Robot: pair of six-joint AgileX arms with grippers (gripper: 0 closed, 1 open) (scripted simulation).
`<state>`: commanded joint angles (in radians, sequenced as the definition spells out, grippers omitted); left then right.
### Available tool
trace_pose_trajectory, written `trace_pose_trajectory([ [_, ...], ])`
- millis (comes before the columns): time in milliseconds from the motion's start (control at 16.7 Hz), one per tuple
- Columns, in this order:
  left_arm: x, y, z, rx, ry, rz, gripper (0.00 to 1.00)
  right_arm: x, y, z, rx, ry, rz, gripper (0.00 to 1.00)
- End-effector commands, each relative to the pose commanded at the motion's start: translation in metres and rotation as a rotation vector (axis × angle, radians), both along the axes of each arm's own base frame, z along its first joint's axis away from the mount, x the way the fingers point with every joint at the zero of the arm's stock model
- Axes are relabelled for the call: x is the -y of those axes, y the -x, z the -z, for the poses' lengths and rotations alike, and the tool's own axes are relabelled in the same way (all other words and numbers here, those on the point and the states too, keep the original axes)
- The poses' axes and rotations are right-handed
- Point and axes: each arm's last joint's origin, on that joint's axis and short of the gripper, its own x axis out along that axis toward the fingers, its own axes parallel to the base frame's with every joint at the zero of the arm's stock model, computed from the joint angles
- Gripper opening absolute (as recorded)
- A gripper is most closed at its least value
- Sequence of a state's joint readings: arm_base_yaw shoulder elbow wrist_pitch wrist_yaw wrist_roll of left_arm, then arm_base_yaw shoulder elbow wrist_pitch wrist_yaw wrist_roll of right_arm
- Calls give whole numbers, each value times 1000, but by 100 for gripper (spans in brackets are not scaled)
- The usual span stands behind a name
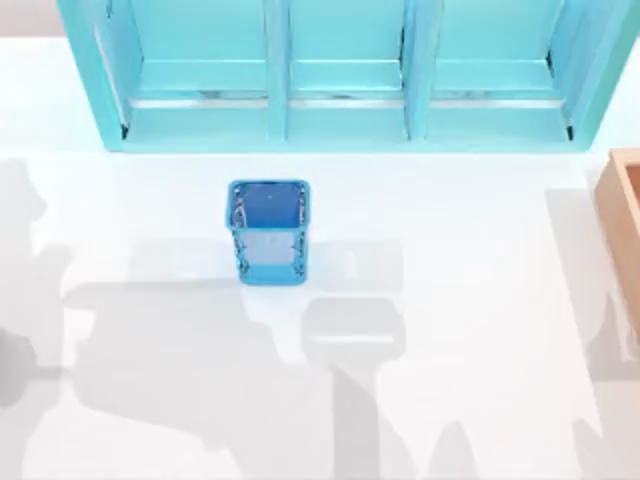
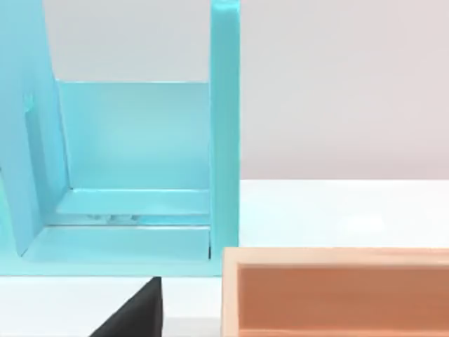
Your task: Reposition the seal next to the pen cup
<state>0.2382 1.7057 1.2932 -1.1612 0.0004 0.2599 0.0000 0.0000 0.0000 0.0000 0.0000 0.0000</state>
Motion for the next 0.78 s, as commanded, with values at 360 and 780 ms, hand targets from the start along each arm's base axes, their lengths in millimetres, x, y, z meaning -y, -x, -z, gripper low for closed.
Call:
trace_pose_trajectory([
  [360,0,1,63,6,-2,0,100,0,0,0,0,0,0,100],
  [780,0,3,70,2,-1,0,85,0,0,0,0,0,0,100],
])
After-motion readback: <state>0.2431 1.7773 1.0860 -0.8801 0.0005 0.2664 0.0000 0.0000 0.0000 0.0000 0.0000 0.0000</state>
